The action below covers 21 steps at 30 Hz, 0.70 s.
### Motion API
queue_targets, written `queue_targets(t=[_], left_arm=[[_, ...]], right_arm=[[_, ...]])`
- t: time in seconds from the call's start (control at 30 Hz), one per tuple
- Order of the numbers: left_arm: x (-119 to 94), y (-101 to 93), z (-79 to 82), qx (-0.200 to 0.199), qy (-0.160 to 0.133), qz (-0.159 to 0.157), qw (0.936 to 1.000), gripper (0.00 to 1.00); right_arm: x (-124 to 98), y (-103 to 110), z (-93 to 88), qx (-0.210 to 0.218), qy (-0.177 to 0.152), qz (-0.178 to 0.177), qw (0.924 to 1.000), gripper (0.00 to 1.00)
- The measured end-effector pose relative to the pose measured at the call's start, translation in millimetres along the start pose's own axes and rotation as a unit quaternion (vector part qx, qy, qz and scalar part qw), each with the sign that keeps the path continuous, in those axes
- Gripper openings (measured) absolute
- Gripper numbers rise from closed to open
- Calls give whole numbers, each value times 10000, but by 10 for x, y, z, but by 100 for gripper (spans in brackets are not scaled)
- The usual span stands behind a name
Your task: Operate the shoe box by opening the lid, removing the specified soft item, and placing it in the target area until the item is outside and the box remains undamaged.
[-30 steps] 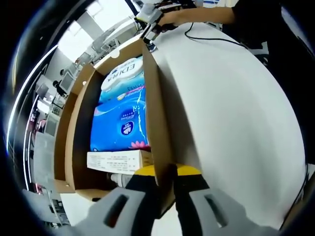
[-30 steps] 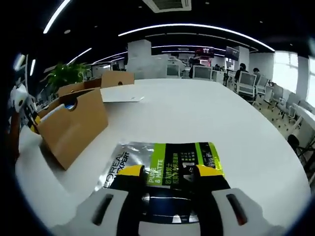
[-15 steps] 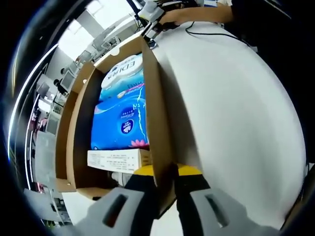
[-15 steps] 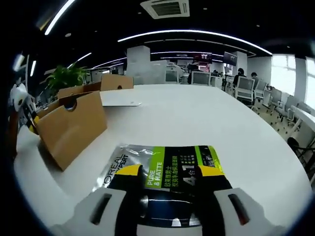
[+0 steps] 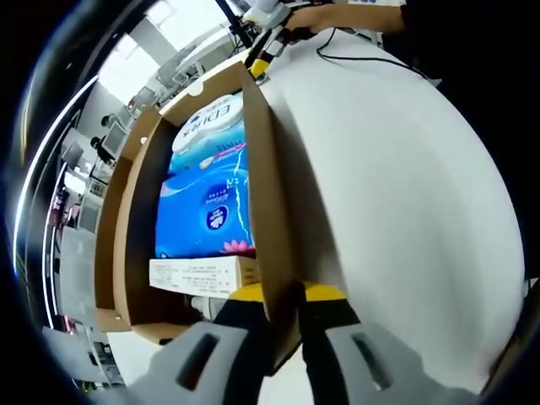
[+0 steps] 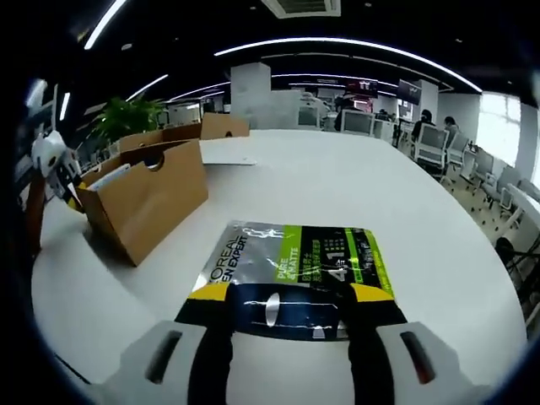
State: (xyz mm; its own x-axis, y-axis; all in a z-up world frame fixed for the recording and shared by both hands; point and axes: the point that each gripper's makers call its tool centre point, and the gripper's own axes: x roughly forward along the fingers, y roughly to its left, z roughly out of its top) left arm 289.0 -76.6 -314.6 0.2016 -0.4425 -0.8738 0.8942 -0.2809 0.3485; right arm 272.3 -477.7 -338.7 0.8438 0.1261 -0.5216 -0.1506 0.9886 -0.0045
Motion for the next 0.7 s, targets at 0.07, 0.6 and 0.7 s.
queue_targets(t=[0.07,0.6,0.7], left_arm=[[-1,1,5,14,-26,-13,10000,11],[0,3,19,-40,-81,-17,10000,11],[-2,6,21,-38,-106,-11,9999,11]], right_arm=[[19,-12,-1,179,12,-125,9998,54],[96,83,45,544,-166,-756,9955,52],[88,111,59,624,7,-699,9956,55]])
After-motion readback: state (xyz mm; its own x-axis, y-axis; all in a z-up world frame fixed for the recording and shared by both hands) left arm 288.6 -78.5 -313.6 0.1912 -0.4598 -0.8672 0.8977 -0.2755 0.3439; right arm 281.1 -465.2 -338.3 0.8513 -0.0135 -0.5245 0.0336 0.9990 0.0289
